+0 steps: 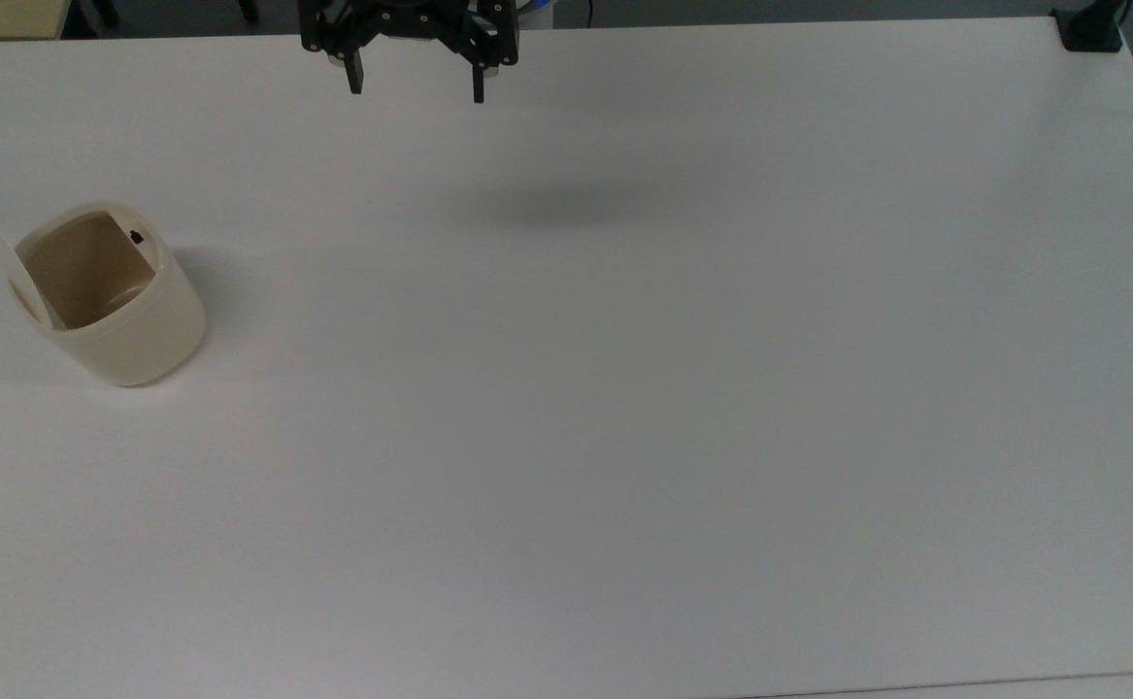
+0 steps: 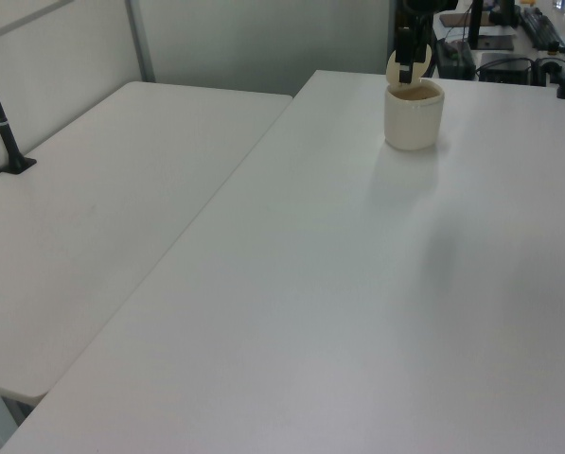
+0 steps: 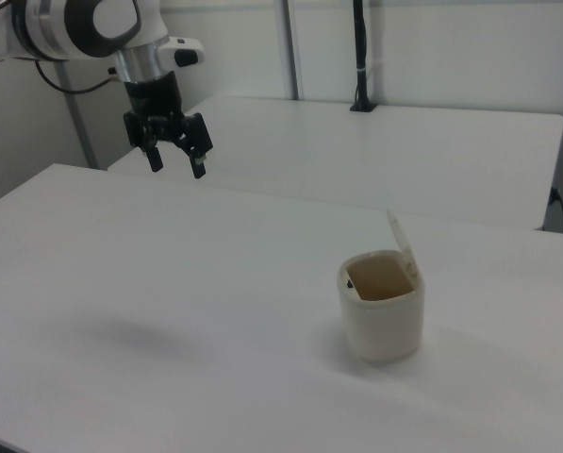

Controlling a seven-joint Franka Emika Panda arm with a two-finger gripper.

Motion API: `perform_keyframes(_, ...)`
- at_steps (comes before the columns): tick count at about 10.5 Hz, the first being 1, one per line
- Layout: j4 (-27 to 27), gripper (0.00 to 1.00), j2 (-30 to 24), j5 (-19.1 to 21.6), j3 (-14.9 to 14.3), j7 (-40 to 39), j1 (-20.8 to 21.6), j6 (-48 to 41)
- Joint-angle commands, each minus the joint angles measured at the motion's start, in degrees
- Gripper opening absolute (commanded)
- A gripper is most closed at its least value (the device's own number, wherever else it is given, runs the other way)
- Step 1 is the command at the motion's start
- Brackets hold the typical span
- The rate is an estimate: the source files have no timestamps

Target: Close the trash bin

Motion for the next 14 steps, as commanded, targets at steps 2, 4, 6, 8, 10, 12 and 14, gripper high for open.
perform_keyframes(2, -1.8, 1.00, -1.9, -0.2, -0.1, -0.2, 0.3, -1.7)
perform_keyframes(4, -1.9, 1.00, -1.9, -0.2, 0.0, -0.3, 0.4, -1.8)
perform_keyframes(6, -1.9, 1.00, -1.9, -0.3, 0.0, -0.3, 0.3, -1.8)
perform_keyframes(8, -1.9, 0.61, -1.9, -0.6, 0.0, -0.4, 0.3, -1.7)
perform_keyframes(10, -1.9, 0.24, -1.9, -0.7, 0.0, -0.4, 0.2, -1.8)
perform_keyframes(12, -1.8, 0.11, -1.7, -0.7, -0.1, -0.4, 0.2, -1.8)
perform_keyframes(14, -1.3, 0.06, -1.3, -0.8, -0.2, -0.4, -0.8, -0.8)
